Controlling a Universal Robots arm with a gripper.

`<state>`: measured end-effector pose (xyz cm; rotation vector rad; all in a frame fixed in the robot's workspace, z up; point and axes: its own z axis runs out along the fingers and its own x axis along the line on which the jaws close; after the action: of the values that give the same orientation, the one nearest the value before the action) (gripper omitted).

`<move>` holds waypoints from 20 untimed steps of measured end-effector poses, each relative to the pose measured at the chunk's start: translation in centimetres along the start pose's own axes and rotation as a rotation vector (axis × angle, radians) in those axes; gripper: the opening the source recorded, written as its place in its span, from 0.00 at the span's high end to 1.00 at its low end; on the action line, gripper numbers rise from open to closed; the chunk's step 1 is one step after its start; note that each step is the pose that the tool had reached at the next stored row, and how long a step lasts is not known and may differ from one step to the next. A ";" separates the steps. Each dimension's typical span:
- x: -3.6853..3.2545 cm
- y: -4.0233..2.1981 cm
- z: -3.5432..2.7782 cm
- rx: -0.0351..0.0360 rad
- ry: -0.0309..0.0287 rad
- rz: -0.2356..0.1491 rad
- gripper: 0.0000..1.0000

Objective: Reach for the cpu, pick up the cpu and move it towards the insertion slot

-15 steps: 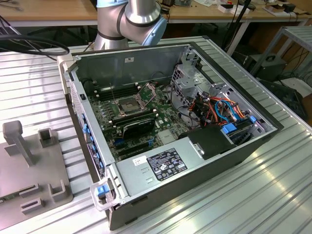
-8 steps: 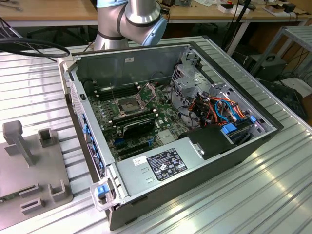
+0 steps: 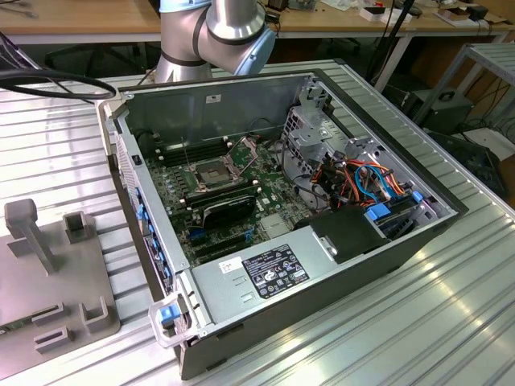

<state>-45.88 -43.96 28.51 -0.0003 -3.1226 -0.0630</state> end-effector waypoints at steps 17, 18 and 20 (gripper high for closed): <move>-0.02 -0.37 1.06 0.0002 0.0032 0.000 0.22; -0.02 -0.37 1.07 0.0001 0.0031 0.000 0.22; -0.02 -0.38 1.11 0.0000 0.0029 0.000 0.22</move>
<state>-45.88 -44.29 27.38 -0.0004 -3.1196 -0.0630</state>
